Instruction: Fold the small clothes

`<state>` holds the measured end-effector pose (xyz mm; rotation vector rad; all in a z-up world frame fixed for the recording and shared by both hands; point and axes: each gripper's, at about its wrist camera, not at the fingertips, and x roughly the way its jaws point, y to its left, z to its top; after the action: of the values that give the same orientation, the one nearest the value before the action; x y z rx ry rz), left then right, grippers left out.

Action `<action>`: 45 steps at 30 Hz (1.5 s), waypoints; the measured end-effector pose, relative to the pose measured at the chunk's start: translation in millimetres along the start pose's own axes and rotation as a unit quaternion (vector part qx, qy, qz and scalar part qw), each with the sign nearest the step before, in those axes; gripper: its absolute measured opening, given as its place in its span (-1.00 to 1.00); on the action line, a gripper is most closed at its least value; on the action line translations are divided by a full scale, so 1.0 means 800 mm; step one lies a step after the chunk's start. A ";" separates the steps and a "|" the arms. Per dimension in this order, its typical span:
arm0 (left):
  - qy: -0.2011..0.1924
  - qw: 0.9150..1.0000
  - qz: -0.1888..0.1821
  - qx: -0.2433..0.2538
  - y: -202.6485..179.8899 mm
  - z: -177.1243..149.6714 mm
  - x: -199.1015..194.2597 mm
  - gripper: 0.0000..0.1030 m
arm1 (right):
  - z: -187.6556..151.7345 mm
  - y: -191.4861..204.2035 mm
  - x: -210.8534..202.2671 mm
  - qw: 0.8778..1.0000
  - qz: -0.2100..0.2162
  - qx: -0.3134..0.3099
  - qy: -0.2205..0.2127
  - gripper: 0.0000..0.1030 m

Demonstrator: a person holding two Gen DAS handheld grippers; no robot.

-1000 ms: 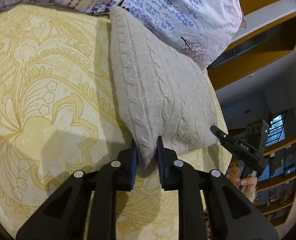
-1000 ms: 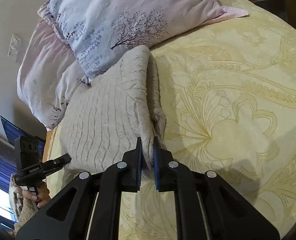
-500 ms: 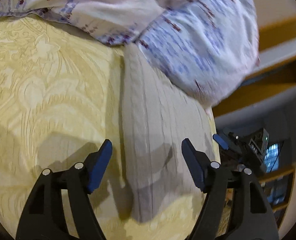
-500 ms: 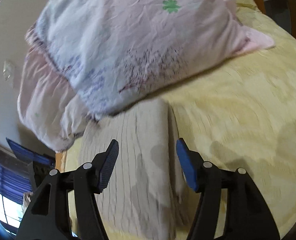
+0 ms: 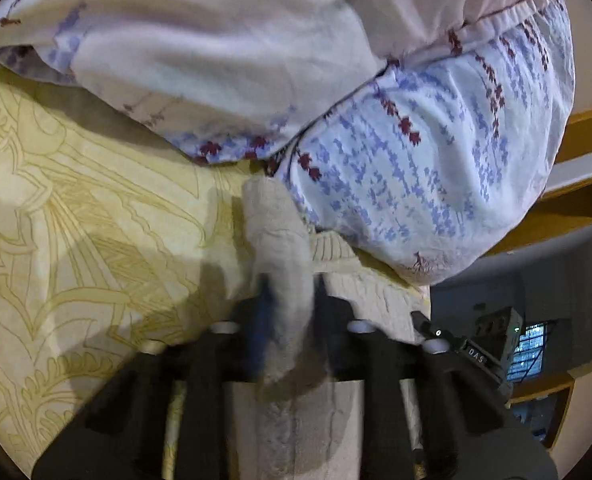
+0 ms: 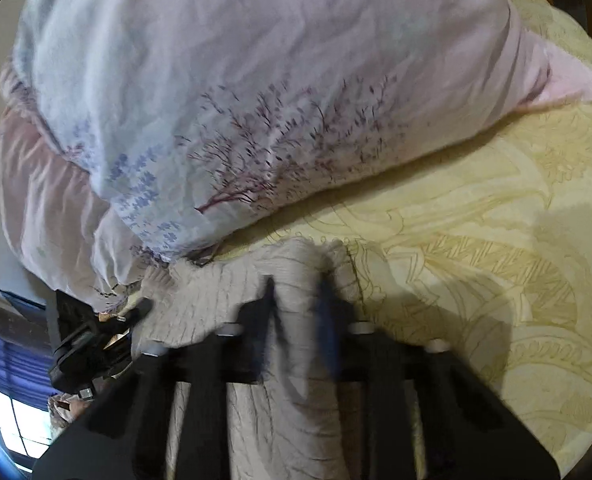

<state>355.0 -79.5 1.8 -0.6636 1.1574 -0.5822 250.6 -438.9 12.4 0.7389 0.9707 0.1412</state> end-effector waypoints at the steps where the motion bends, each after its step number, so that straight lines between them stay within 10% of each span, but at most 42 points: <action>1: -0.005 1.000 -0.004 0.006 0.000 -0.001 -0.003 -0.81 | -0.002 0.000 -0.010 1.000 0.018 -0.003 -0.014 -0.80; 7: -0.055 0.996 -0.050 0.052 -0.003 -0.013 -0.035 -0.89 | -0.012 0.011 -0.063 0.988 0.084 -0.060 -0.118 -0.81; 13: -0.039 0.999 -0.004 -0.006 0.019 -0.006 -0.011 -0.90 | -0.004 -0.037 0.003 0.999 -0.009 0.022 -0.034 -0.80; 20: -0.029 0.999 -0.015 0.012 0.013 -0.033 -0.054 0.04 | -0.038 -0.030 -0.054 0.999 0.012 0.010 -0.043 -0.08; 26: 0.012 0.998 -0.013 0.062 -0.003 -0.093 -0.067 0.23 | -0.090 -0.028 -0.075 0.999 0.019 -0.018 -0.022 -0.11; 33: 0.019 0.995 0.018 0.100 -0.017 -0.126 -0.053 0.26 | -0.110 -0.025 -0.065 0.999 0.001 -0.033 -0.016 -0.72; 40: 0.021 0.997 0.008 0.080 -0.012 -0.124 -0.052 0.45 | -0.105 -0.041 -0.068 1.000 0.005 -0.004 -0.008 -0.72; 45: 0.018 0.999 -0.027 0.040 -0.006 -0.114 -0.043 0.56 | -0.093 -0.050 -0.068 0.997 0.060 0.043 -0.007 0.33</action>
<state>258.0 -73.3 3.5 -0.6194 1.1456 -0.6854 151.9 -454.2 -0.3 0.8763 0.9230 0.1998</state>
